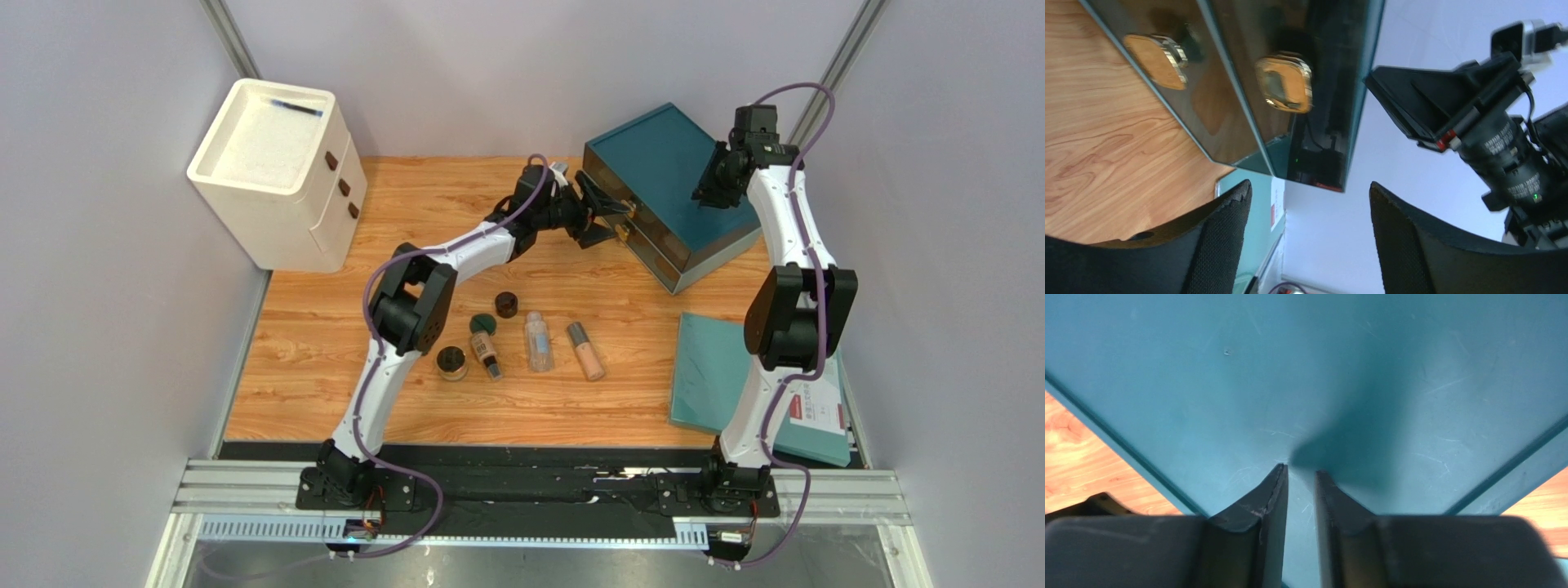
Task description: Organize the makeup
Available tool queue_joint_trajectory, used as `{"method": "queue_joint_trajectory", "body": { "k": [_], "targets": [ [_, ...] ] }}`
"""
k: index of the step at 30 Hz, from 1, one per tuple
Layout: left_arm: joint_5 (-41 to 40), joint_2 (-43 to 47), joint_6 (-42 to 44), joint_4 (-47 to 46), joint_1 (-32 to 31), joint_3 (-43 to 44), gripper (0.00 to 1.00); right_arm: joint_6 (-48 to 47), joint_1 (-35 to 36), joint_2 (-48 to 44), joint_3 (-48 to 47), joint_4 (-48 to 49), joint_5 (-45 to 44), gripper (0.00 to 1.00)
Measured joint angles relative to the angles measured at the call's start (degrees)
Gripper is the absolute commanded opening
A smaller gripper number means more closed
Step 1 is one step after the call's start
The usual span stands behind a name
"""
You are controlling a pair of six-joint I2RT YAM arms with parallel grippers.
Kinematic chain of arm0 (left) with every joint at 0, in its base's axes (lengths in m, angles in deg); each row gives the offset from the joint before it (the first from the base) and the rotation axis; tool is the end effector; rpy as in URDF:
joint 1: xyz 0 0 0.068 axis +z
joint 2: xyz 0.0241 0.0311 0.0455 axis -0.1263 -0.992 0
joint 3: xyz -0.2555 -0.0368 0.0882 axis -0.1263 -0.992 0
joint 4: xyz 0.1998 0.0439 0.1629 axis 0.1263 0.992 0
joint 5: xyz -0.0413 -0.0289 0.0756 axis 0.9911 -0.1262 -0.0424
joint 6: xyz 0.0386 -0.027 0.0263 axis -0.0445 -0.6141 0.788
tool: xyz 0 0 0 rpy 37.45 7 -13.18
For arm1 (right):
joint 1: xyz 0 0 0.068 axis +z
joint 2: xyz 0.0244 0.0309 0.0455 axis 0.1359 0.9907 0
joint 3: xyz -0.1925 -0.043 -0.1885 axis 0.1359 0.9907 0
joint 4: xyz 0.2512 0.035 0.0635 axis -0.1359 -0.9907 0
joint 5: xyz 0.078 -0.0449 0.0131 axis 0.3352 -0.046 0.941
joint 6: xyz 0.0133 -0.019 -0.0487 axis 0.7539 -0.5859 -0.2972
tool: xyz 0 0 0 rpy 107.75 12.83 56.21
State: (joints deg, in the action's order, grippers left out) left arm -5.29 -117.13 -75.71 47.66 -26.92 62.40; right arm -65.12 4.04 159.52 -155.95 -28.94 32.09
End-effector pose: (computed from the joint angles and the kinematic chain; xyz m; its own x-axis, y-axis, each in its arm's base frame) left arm 0.4497 -0.3286 0.2049 -0.9232 -0.3837 0.0221 -0.1026 0.1906 -0.9763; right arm 0.4411 -0.0268 0.3163 -0.7259 0.4093 -0.5528 0.3114 0.9121 0.2665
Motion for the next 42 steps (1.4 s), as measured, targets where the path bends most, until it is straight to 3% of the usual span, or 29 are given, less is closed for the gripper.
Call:
{"method": "queue_joint_trajectory", "body": {
  "k": [9,21,24,42],
  "targets": [
    [-2.16,-8.44,-6.56,-0.98,-0.24,6.67,0.64,-0.17,-1.07,-1.40,3.45,3.13,2.56,0.26],
    [-3.89,-10.86,-9.99,-5.35,-0.24,12.50,0.57,-0.26,-2.10,-3.48,7.82,7.04,5.07,0.26],
    [-3.78,-11.58,-9.53,-4.59,-0.24,14.34,0.50,-0.28,-2.34,-3.56,8.11,7.37,5.62,0.26],
    [-6.32,-11.76,-5.16,2.78,-0.81,14.49,0.56,-0.28,-3.30,-3.82,9.25,8.59,8.24,0.26]
  ]
}}
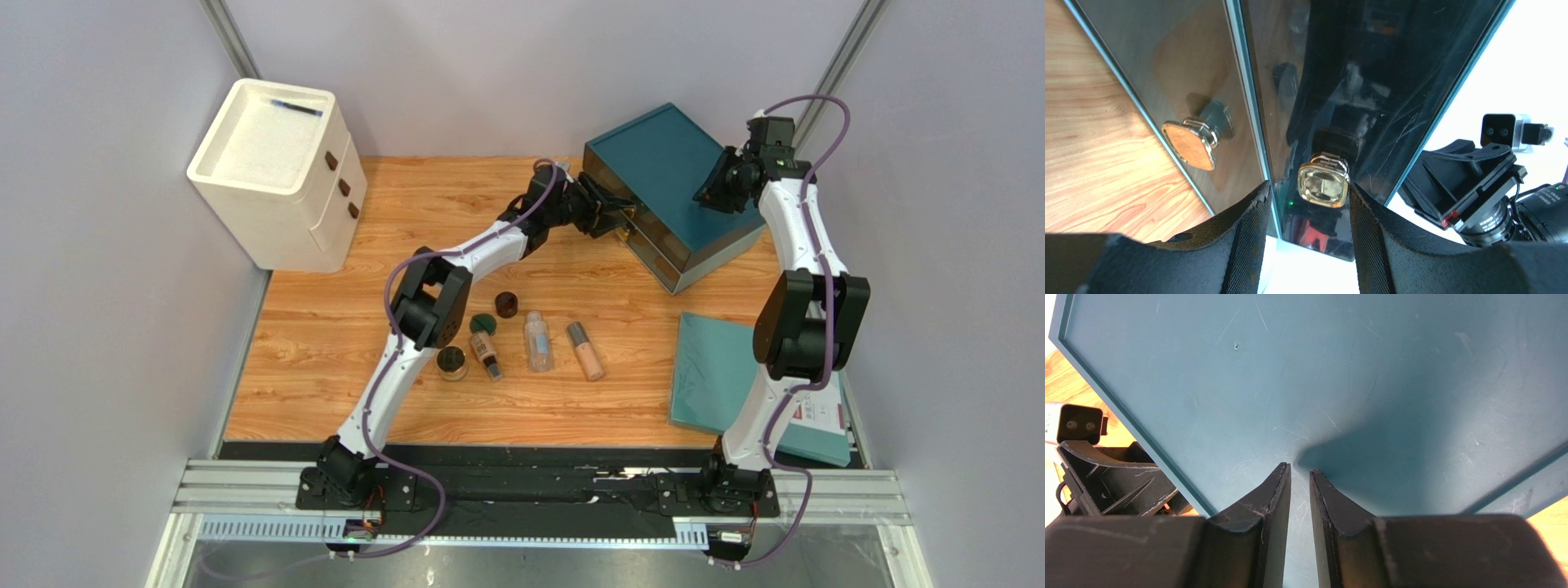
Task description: Organize the makeup
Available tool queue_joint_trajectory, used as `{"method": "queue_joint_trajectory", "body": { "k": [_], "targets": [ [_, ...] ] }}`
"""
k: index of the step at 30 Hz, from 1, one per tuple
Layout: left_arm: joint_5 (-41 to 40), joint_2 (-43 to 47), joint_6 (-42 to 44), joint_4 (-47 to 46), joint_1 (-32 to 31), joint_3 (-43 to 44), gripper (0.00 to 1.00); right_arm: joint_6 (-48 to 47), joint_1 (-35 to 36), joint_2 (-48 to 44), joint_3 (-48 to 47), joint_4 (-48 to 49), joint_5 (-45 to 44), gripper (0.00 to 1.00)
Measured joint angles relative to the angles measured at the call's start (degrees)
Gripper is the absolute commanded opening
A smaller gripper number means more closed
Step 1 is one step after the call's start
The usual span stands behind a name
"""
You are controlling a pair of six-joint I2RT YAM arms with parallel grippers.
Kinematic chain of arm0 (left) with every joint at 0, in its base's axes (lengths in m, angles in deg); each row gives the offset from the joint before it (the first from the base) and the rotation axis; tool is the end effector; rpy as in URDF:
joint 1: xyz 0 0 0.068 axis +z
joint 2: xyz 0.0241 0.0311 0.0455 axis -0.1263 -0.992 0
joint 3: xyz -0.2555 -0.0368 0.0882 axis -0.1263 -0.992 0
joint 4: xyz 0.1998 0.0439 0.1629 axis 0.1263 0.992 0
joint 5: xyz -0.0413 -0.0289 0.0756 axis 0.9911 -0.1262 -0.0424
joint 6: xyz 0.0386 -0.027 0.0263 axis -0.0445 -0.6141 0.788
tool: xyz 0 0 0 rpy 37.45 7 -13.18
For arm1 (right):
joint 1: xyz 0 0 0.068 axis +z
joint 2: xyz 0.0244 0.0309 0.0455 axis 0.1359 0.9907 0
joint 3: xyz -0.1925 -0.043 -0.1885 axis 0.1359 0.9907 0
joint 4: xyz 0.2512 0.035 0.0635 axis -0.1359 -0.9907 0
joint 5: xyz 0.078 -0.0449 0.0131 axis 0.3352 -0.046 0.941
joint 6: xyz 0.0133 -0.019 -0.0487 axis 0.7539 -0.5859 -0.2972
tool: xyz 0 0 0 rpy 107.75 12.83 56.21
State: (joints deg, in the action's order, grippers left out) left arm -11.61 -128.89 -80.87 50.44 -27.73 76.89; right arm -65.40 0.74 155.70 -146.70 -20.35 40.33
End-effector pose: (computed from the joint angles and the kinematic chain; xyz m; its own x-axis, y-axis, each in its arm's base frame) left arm 0.4777 -0.3536 0.1730 -0.8709 -0.4840 0.0857 -0.1850 0.1612 -0.9694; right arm 0.4309 -0.0460 0.3036 -0.7053 0.4395 -0.5563 0.2566 0.8897 0.3776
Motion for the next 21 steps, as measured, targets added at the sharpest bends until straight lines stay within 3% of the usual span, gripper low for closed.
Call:
{"method": "queue_joint_trajectory", "body": {
  "k": [6,21],
  "targets": [
    [-1.57,-1.07,-0.28,0.44,-0.52,1.86,0.55,0.04,-0.26,-0.26,0.76,0.81,0.87,0.25],
    [-1.79,-4.13,-3.98,-7.67,-1.29,3.32,0.03,-0.68,-1.01,-0.70,1.88,2.60,0.76,0.25]
  ]
}}
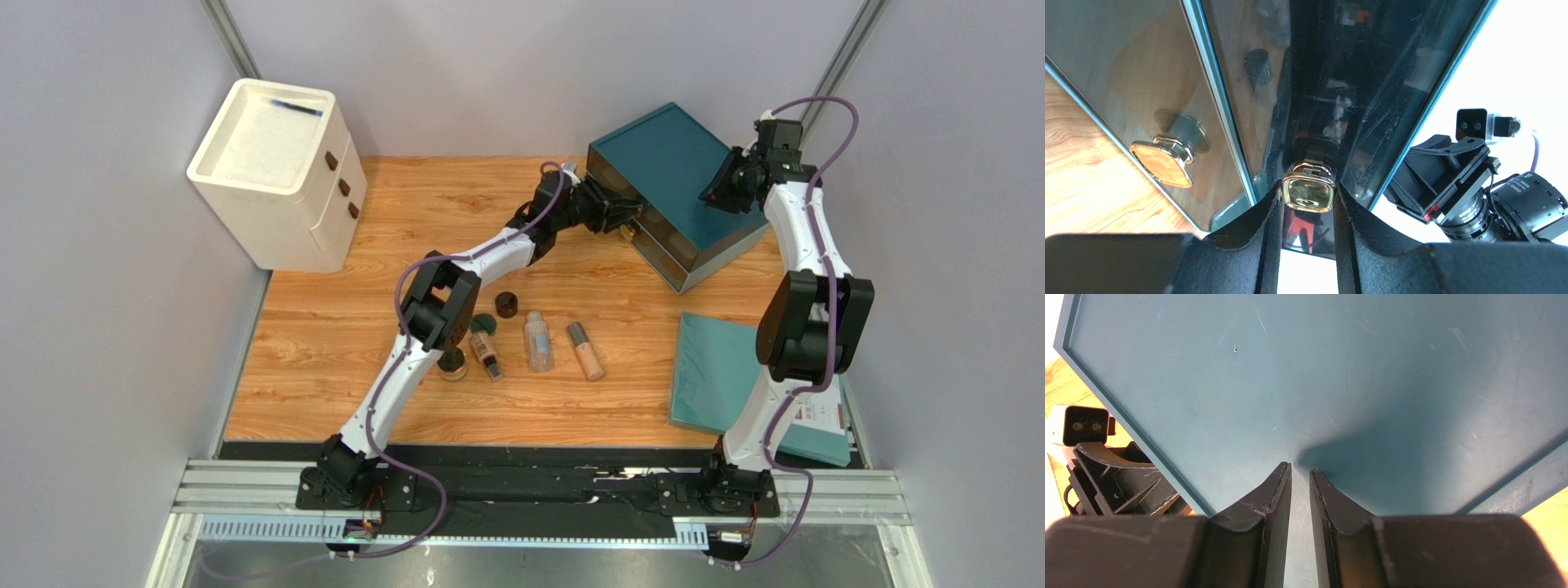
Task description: Organize the makeup
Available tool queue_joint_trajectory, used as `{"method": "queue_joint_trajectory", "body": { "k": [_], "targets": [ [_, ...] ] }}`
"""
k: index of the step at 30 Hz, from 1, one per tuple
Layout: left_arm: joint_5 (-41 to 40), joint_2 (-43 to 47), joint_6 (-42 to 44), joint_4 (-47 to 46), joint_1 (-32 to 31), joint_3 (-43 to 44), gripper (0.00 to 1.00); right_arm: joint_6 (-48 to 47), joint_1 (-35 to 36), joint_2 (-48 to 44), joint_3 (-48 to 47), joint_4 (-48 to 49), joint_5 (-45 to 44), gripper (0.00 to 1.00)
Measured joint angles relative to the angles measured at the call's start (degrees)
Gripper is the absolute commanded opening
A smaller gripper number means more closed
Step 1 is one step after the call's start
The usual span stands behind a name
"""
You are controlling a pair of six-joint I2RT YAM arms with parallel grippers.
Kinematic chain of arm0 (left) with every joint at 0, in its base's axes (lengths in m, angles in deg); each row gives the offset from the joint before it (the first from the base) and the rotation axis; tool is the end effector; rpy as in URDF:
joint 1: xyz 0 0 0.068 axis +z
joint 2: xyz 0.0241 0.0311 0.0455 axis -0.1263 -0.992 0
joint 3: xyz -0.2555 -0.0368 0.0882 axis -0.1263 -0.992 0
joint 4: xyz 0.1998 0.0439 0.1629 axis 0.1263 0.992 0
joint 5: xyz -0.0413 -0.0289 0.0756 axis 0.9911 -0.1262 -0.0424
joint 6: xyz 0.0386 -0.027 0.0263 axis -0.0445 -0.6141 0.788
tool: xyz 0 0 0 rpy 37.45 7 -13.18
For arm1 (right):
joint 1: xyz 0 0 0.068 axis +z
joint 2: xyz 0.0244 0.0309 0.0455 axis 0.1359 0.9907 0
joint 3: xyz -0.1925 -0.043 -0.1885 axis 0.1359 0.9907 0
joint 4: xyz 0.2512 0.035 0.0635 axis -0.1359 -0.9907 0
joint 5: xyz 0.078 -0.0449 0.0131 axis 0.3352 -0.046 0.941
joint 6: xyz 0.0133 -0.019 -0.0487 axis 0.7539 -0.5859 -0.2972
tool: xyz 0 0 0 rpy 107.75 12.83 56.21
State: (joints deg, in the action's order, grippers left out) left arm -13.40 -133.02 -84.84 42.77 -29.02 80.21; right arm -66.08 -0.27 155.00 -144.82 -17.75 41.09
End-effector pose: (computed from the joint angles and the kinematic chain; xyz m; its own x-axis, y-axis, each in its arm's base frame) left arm 0.4795 -0.3703 0.1654 -0.8646 -0.4929 0.0977 -0.1472 0.0626 -0.9871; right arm 0.4294 -0.0530 0.3014 -0.6897 0.4388 -0.5760 0.2463 0.8902 0.3832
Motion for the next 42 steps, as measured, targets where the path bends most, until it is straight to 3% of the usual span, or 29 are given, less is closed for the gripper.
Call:
{"method": "queue_joint_trajectory", "body": {
  "k": [7,17,27,30,34,37,40,42],
  "targets": [
    [-1.46,1.01,-0.42,-6.16,-0.15,-4.72,0.00,-0.17,0.00,-0.22,0.48,0.31,-0.02,0.26],
    [-5.38,12.39,1.81,-13.38,0.17,-24.98,0.00,-0.17,0.00,-0.44,0.85,0.61,0.02,0.26],
    [-6.21,27.87,8.61,-13.79,1.73,-46.47,0.00,-0.17,0.00,-1.14,2.34,2.01,0.22,0.27],
    [-6.05,30.21,10.49,-13.03,1.99,-49.46,0.11,-0.24,0.00,-1.57,2.97,2.27,0.31,0.27],
    [-5.49,31.50,12.94,-12.09,2.03,-50.64,0.46,-0.46,0.00,-1.95,3.50,2.43,0.70,0.27],
    [-4.52,32.65,16.09,-9.51,2.03,-50.75,0.62,-0.57,0.00,-2.08,3.67,2.45,1.07,0.27],
    [-3.56,34.91,21.38,-3.80,2.03,-50.77,0.74,-0.59,0.00,-2.08,3.67,2.49,1.16,0.27],
    [-3.65,37.16,25.31,0.35,2.16,-50.80,0.75,-0.57,0.00,-2.05,3.67,2.49,1.40,0.27]
  ]
}}
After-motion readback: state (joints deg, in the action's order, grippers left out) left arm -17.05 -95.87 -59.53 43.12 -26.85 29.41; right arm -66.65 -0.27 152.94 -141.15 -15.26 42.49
